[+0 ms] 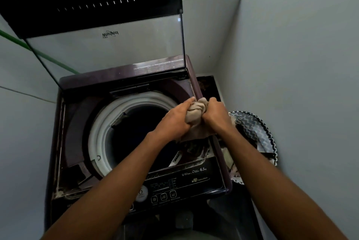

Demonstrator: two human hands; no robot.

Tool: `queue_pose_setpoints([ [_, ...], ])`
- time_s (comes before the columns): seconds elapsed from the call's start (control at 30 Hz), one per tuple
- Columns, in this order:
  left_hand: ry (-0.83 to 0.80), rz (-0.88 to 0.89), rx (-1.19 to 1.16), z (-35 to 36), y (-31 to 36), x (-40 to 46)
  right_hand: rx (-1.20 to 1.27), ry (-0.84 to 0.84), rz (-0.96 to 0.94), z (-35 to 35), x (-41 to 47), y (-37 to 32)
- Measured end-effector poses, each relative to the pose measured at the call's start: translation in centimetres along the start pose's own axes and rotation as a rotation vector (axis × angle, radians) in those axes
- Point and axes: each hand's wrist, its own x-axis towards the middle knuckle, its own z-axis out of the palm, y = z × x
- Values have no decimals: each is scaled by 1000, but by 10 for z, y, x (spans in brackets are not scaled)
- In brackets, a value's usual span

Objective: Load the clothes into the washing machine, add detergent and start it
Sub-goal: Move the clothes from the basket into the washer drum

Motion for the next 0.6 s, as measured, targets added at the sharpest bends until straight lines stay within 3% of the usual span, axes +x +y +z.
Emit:
queue_pose_setpoints([
  [0.23,111,-6,-221,-24,-3,-8,187,-26,-138,-12,5,-42],
  [0.6,323,-29,-266,-78,-47,-51,456,-215,-248,38,-3,-108],
])
